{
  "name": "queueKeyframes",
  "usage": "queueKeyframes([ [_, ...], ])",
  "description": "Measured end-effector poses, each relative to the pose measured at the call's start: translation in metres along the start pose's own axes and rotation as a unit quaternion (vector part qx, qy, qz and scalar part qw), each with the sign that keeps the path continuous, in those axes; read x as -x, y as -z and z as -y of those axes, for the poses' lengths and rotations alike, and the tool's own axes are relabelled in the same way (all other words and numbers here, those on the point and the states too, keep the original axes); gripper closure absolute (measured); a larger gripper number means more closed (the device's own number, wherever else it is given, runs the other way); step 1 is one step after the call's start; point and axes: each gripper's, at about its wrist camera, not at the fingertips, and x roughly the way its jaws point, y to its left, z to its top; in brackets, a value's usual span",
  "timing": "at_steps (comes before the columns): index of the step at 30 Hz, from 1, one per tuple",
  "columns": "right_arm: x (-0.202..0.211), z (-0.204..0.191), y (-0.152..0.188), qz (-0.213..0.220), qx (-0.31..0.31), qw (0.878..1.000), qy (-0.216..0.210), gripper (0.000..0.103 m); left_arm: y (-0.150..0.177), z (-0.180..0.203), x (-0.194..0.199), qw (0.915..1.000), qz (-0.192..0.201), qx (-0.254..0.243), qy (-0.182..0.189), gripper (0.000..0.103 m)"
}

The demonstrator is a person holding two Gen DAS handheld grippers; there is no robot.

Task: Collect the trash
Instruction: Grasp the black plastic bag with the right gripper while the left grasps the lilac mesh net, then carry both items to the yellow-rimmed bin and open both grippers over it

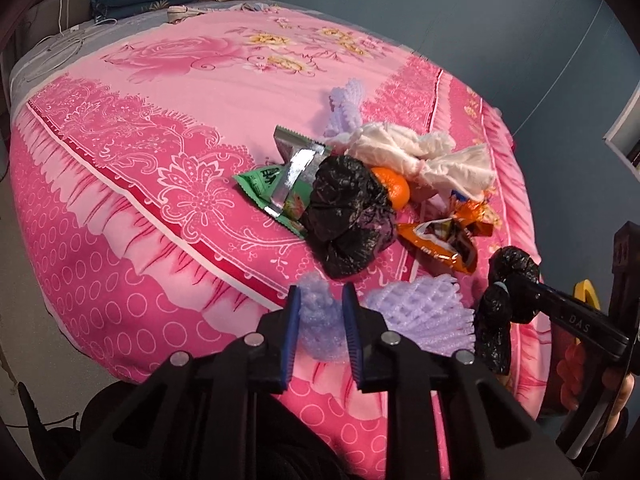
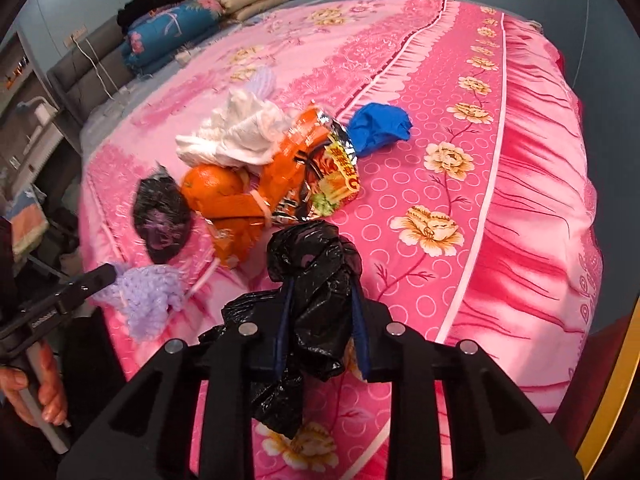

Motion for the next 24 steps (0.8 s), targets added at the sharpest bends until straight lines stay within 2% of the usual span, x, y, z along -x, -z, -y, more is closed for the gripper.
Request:
queueKeyframes([
  [5, 0.035, 0.003, 0.001, 0.027, -0.002, 0.999, -0.018, 0.078, 0.000, 0.003, 0.026, 0.9995, 0.028, 0.004, 0.013, 0.083],
  [11, 0.098, 0.015, 0.003, 0.076, -0.011, 0.996, -0.044, 0.078, -0.004, 0.024, 0.068, 0.9970, 0.071, -0.003, 0.031, 0.083],
  [16, 0.160, 0.032, 0.009, 0.134, -0.019, 0.989, -0.053, 0.078, -0.010, 0.071, 0.118, 0.9895, 0.129, -0.043, 0.049, 0.083],
  [24, 0.262, 0.075, 0.026, 0.240, -0.046, 0.969, -0.031, 0.078, -0.016, 0.151, 0.179, 0.9744, 0.182, -0.118, 0.060, 0.083],
])
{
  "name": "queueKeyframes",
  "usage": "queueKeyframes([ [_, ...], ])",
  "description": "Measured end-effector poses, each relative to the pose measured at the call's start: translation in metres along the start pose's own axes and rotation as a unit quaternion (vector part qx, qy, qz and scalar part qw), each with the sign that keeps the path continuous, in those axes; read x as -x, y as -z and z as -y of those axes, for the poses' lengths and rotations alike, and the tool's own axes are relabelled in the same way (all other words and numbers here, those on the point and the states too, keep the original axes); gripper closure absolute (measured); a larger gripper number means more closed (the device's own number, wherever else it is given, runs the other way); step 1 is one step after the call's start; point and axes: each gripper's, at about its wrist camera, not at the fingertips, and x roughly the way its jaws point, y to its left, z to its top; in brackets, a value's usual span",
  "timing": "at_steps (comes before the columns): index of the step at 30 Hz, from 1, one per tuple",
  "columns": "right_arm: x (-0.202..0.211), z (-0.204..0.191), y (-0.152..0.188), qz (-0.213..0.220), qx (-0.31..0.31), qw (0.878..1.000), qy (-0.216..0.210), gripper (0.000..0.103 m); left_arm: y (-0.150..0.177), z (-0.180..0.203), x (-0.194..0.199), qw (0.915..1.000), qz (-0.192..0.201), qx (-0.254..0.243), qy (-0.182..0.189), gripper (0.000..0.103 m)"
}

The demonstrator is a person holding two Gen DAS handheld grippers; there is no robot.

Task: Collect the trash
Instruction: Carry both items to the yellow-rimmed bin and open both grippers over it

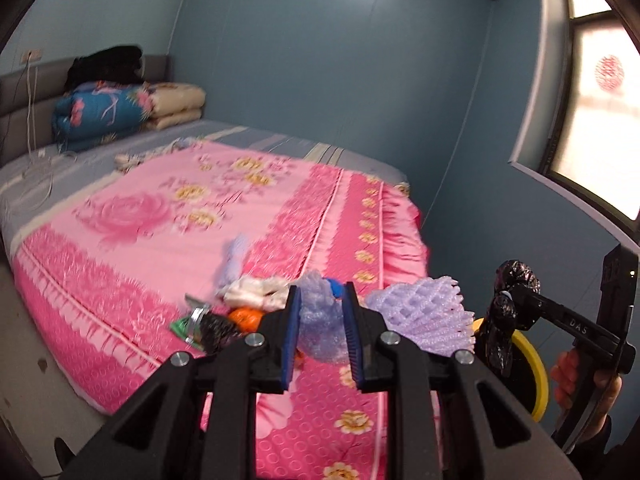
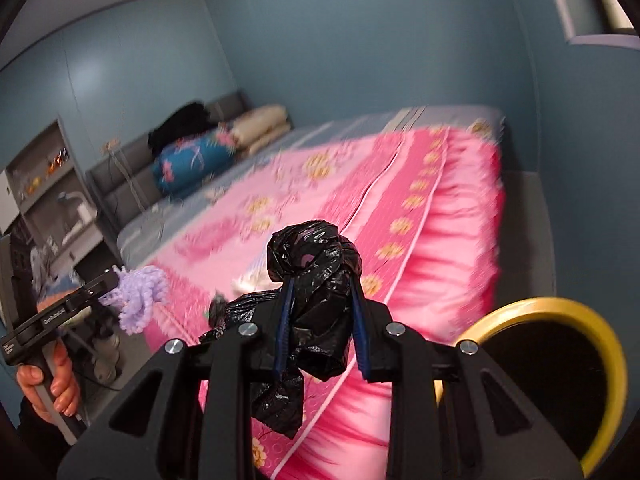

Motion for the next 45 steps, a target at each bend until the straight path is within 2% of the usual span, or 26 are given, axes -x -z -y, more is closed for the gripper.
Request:
queueKeyframes([
  [5, 0.050, 0.020, -0.012, 0.053, -0.002, 0.998, 0.029, 0.077, -0.019, 0.044, 0.005, 0.9995, 0.003, -0.027, 0.013, 0.083],
  [12, 0.096, 0.037, -0.023, 0.103, 0.003, 0.991, 0.089, 0.077, -0.025, 0.101, -0.020, 0.9957, -0.017, -0.069, 0.059, 0.083],
  [15, 0.107, 0.046, -0.025, 0.108, 0.001, 0.985, 0.131, 0.077, -0.024, 0.125, -0.039, 0.9929, -0.030, -0.084, 0.080, 0.083],
  [18, 0.115, 0.056, -0.026, 0.109, -0.001, 0.980, 0.168, 0.077, -0.017, 0.147, -0.065, 0.9897, -0.059, -0.092, 0.092, 0.083],
  [21, 0.119, 0.074, -0.026, 0.101, -0.011, 0.970, 0.221, 0.077, -0.010, 0.164, -0.083, 0.9869, -0.080, -0.095, 0.103, 0.083],
  [28, 0.113, 0.124, -0.016, 0.072, -0.050, 0.955, 0.283, 0.077, 0.020, 0.199, -0.126, 0.9757, -0.135, -0.117, 0.127, 0.083],
  [31, 0.104, 0.140, -0.007, 0.057, -0.056, 0.952, 0.297, 0.076, 0.034, 0.207, -0.143, 0.9698, -0.161, -0.123, 0.135, 0.083],
  [36, 0.093, 0.165, 0.007, 0.032, -0.069, 0.954, 0.290, 0.076, 0.053, 0.220, -0.162, 0.9616, -0.190, -0.136, 0.144, 0.083],
  [45, 0.072, 0.174, 0.017, 0.013, -0.087, 0.954, 0.288, 0.072, 0.071, 0.230, -0.181, 0.9515, -0.226, -0.128, 0.165, 0.081],
])
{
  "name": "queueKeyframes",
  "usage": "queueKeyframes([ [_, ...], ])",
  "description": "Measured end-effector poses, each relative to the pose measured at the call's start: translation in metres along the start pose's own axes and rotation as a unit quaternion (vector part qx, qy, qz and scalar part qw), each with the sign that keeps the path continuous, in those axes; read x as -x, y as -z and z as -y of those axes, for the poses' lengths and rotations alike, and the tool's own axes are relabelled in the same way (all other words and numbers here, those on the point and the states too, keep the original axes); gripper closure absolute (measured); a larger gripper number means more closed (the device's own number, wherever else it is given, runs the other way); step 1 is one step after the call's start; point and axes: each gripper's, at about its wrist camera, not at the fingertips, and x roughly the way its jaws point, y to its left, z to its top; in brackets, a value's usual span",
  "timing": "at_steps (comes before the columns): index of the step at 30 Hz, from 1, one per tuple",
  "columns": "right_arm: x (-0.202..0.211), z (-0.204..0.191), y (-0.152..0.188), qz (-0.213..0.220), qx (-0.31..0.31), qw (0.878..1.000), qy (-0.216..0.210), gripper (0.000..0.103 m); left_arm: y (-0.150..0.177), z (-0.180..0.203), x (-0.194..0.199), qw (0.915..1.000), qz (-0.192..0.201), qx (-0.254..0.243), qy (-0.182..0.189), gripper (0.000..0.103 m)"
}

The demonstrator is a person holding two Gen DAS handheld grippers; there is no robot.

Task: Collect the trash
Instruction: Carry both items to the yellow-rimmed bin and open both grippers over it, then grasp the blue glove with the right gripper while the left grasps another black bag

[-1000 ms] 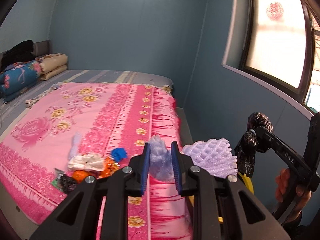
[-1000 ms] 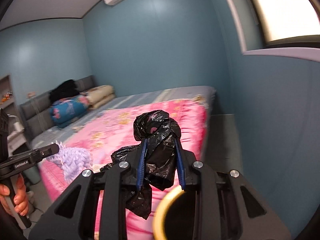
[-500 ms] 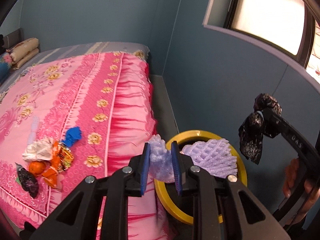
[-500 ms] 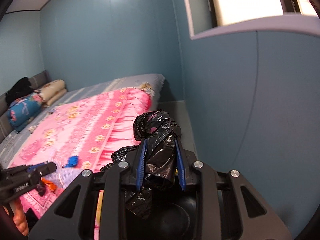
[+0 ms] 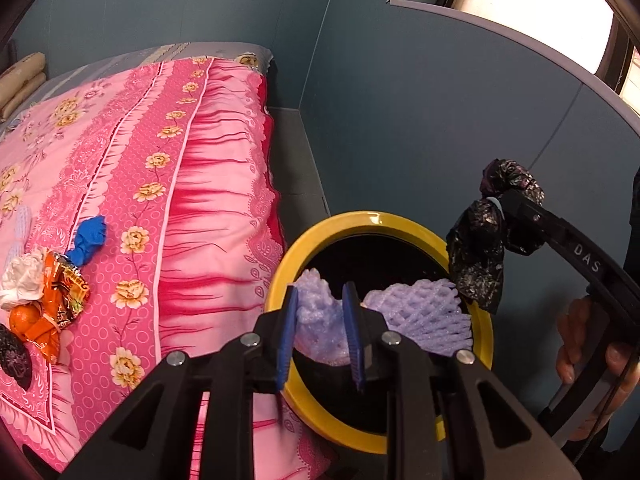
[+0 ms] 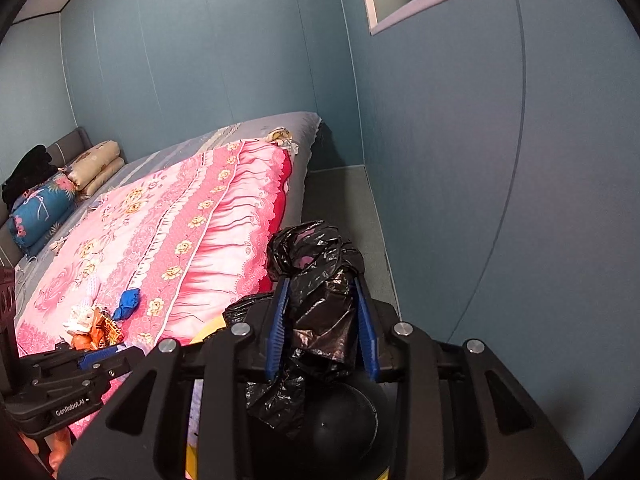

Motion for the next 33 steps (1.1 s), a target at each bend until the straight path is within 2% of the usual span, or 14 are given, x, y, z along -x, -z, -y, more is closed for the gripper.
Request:
queueKeyframes([
  [2, -0.006, -0.002, -0.003, -0.002, -0.003, 1.000, 0.004, 0.069, 0.000, 0.000, 0.000, 0.9999, -0.002, 0.007, 0.010, 0.079],
  [5, -0.002, -0.003, -0.004, 0.004, -0.009, 1.000, 0.008, 0.061, 0.001, 0.000, 0.006, 0.9998, 0.005, 0.012, 0.014, 0.069],
  [11, 0.010, -0.003, -0.009, 0.025, -0.016, 0.999, 0.015, 0.049, 0.002, -0.009, 0.026, 0.9987, 0.032, 0.033, 0.023, 0.037],
  [13, 0.014, -0.003, -0.010, 0.029, -0.018, 0.999, 0.010, 0.045, 0.005, -0.014, 0.036, 0.9979, 0.054, 0.034, 0.010, 0.023],
  [15, 0.017, -0.007, -0.011, 0.036, -0.019, 0.999, -0.003, 0.042, 0.008, -0.020, 0.049, 0.9960, 0.082, 0.032, -0.012, 0.019],
  [21, 0.025, -0.035, -0.016, 0.065, -0.006, 0.994, -0.088, 0.027, 0.014, -0.045, 0.088, 0.9863, 0.146, 0.041, -0.066, 0.008],
  [25, 0.033, -0.072, -0.018, 0.093, 0.026, 0.987, -0.132, 0.019, 0.019, -0.076, 0.117, 0.9788, 0.169, 0.074, -0.088, 0.008],
  [33, 0.039, -0.148, -0.021, 0.108, 0.088, 0.972, -0.191, 0.014, 0.038, -0.135, 0.164, 0.9576, 0.210, 0.130, -0.149, 0.008],
])
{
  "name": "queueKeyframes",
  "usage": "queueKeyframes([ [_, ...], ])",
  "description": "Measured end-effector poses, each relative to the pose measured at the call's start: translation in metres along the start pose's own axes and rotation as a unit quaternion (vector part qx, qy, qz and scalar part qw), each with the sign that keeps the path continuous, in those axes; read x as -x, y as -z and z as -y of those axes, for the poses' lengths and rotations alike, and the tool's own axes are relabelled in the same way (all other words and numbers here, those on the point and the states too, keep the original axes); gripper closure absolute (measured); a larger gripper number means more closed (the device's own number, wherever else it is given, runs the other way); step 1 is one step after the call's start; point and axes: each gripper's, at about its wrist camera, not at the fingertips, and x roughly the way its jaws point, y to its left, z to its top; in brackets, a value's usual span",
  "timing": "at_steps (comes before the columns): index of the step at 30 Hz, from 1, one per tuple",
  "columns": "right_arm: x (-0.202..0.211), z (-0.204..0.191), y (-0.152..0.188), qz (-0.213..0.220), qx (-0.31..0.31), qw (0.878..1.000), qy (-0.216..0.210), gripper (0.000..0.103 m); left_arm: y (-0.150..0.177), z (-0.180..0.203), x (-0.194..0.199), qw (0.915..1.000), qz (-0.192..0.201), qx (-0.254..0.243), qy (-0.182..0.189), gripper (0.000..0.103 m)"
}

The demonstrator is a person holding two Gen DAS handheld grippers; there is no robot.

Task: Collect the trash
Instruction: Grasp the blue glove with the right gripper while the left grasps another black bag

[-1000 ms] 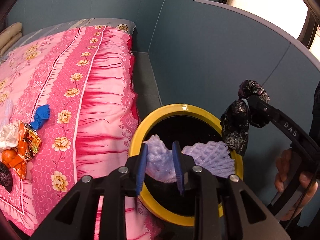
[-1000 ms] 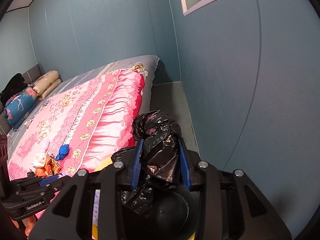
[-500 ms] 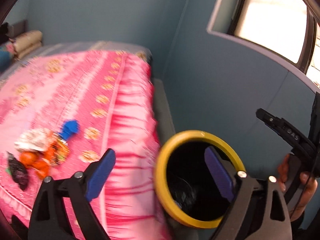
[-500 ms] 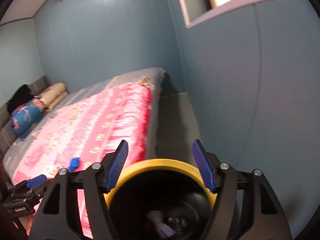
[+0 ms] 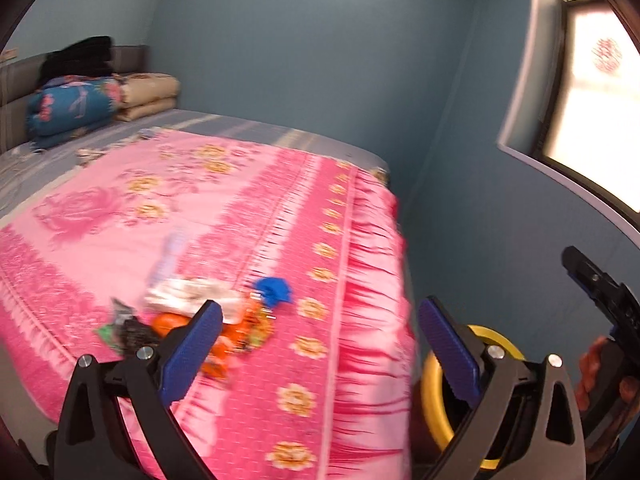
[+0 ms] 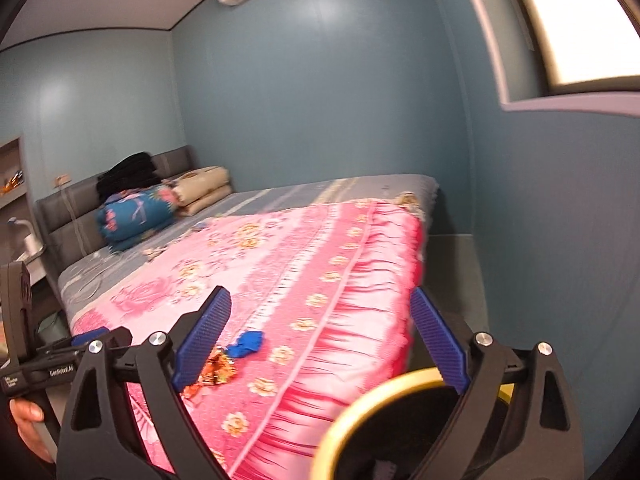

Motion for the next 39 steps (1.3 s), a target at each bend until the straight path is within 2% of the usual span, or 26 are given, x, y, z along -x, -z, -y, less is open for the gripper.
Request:
queueKeyframes([
  [6, -0.023, -0.039, -0.006, -0.012, 0.021, 0.999, -0.043, 0.012, -0.003, -0.049, 0.011, 0.9979, 0.020, 0.014, -0.060, 0.008],
  [13, -0.065, -0.076, -0.007, -0.054, 0.031, 0.995, -0.080, 0.012, 0.004, -0.090, 0.010, 0.9943, 0.017, 0.025, -0.103, 0.008],
  [23, -0.140, -0.125, 0.009, -0.126, 0.035, 0.984, -0.125, 0.012, 0.028, -0.128, -0.015, 0.9904, -0.009, 0.036, -0.133, 0.008],
  [27, -0.176, -0.141, 0.022, -0.160, 0.037, 0.977, -0.136, 0.012, 0.036, -0.146, -0.030, 0.9887, -0.028, 0.058, -0.136, 0.008],
  [32, -0.218, -0.147, 0.036, -0.202, 0.027, 0.971, -0.126, 0.012, 0.045, -0.163, -0.051, 0.9865, -0.050, 0.070, -0.140, 0.008],
  [39, -0.301, -0.146, 0.073, -0.271, 0.023, 0.960, -0.064, 0.013, 0.055, -0.176, -0.080, 0.9838, -0.076, 0.070, -0.146, 0.008],
])
